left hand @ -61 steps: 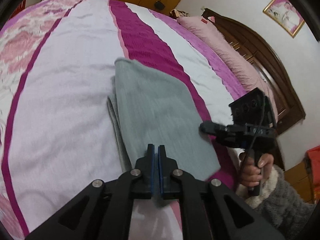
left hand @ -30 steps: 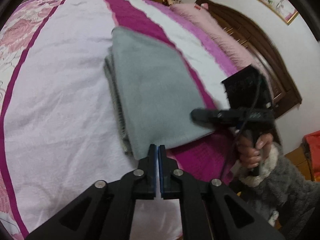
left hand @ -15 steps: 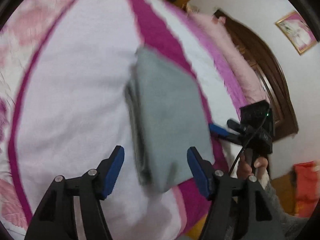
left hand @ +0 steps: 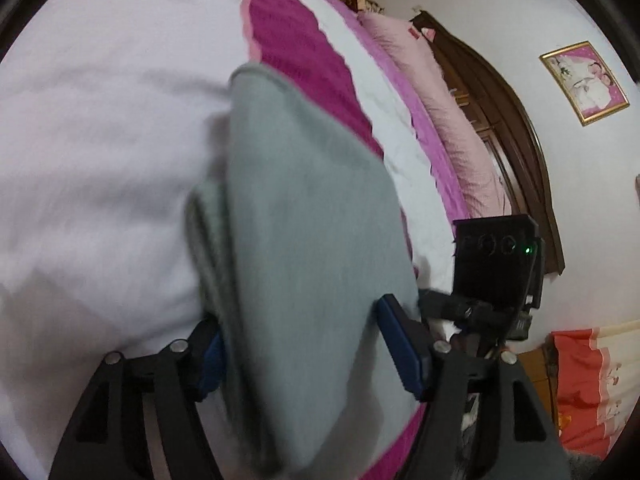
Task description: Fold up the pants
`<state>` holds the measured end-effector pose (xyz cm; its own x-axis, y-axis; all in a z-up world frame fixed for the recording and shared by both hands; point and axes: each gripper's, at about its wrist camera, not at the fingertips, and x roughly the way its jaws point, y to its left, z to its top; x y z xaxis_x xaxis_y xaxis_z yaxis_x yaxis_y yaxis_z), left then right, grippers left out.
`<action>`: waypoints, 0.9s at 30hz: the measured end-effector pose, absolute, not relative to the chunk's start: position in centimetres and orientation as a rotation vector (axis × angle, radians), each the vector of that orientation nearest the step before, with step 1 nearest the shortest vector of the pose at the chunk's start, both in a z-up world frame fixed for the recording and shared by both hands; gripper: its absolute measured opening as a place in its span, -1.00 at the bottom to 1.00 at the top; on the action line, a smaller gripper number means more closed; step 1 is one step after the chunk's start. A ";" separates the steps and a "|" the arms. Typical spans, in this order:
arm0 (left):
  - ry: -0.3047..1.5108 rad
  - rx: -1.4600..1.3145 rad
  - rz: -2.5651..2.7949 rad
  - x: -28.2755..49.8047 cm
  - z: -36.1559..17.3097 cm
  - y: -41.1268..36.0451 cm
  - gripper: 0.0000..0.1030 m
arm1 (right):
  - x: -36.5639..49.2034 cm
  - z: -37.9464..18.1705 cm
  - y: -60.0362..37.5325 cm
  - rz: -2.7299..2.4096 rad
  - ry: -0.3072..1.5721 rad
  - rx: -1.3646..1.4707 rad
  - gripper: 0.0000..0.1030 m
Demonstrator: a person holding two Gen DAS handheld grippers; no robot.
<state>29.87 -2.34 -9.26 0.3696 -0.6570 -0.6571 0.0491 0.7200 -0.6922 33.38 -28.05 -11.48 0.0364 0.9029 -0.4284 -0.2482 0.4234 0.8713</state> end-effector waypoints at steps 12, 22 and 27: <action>0.928 -0.560 -0.417 26.4 -6.7 -2.7 -0.22 | 33.5 -9.7 -27.3 0.974 1.151 0.670 -0.46; 0.834 -0.579 -0.435 31.8 -4.8 -5.6 -0.21 | 39.2 -8.0 -31.8 0.934 1.073 0.750 -0.44; 0.872 -0.617 -0.376 33.9 -10.4 -7.2 -0.20 | 41.5 -12.2 -32.8 0.837 1.150 0.763 -0.42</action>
<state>33.91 -7.22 -10.44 0.5950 -0.5423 -0.5931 0.0592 0.7656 -0.6406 41.47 -32.83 -12.16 0.1903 0.8693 -0.4562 -0.1669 0.4866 0.8575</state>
